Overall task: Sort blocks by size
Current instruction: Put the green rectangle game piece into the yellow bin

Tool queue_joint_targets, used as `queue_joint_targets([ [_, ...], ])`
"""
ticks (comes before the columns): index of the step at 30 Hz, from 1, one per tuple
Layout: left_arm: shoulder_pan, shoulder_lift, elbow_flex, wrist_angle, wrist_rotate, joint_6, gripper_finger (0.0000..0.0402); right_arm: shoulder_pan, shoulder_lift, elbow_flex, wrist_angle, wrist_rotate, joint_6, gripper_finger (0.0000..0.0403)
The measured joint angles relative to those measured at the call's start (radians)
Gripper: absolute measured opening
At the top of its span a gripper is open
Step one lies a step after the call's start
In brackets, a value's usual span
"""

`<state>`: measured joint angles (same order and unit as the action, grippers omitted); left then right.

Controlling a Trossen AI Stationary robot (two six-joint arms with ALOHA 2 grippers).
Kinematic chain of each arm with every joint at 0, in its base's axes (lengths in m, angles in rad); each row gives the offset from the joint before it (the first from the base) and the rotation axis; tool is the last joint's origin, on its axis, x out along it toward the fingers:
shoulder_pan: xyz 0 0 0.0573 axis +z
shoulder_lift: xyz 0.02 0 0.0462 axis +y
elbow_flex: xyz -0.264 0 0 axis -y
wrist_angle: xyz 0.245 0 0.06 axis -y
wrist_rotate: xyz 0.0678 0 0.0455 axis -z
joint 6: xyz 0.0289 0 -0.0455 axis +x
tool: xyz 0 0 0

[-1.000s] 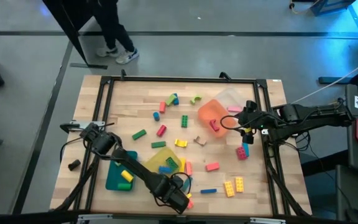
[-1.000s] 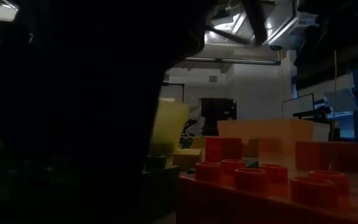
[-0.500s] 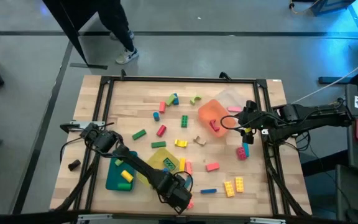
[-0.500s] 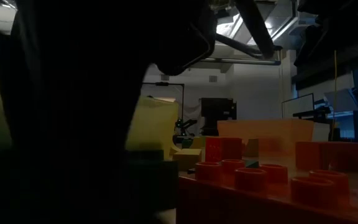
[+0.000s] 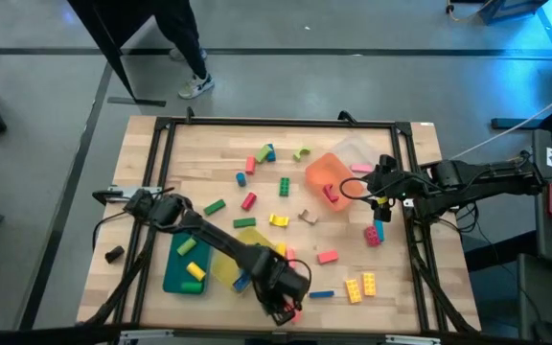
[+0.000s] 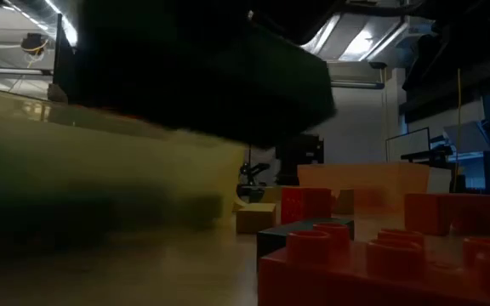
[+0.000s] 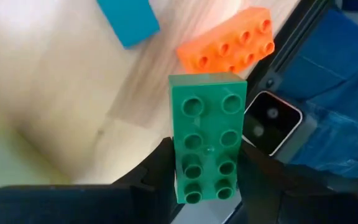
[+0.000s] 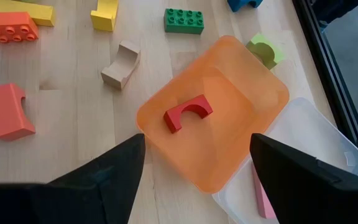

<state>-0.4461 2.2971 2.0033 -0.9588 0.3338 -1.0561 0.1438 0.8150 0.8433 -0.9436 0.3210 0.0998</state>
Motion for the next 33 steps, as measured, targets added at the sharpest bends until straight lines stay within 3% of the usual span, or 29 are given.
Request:
queue_joint_targets([
  [17, 0.134, -0.003, 0.183, -0.596, -0.025, 0.397, 0.0126, 0.000, 0.000, 0.000, 0.000, 0.000, 0.000, 0.0292],
  [23, 0.136, 0.001, 0.162, -0.607, -0.181, 0.480, 0.0142, 0.000, 0.000, 0.000, 0.000, 0.000, 0.000, 0.0292],
  [33, 0.141, 0.006, 0.162, -0.612, -0.220, 0.566, 0.0201, 0.000, 0.000, 0.000, 0.000, 0.000, 0.000, 0.0292],
])
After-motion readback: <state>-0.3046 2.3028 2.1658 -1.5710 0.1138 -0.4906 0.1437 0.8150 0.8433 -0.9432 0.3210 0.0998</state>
